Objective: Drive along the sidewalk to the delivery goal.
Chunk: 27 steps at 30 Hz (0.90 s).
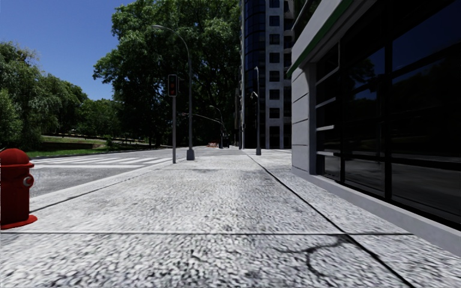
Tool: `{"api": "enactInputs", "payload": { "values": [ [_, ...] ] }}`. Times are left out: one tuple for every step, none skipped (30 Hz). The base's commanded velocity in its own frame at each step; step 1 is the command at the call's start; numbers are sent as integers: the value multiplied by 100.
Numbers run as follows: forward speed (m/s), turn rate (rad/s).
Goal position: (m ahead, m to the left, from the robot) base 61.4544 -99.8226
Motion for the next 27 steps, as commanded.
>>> {"api": "enactInputs", "payload": {
  "values": [
    [200,0],
    [200,0],
    [200,0],
    [200,0],
    [200,0],
    [200,0],
    [200,0],
    [200,0],
    [200,0],
    [200,0],
    [200,0],
    [200,0],
    [200,0],
    [200,0],
    [200,0],
    [200,0],
    [200,0],
    [200,0],
    [200,0],
    [200,0],
    [200,0],
    [200,0],
    [200,0],
    [200,0],
    [200,0],
    [200,0],
    [200,0]
  ]
}}
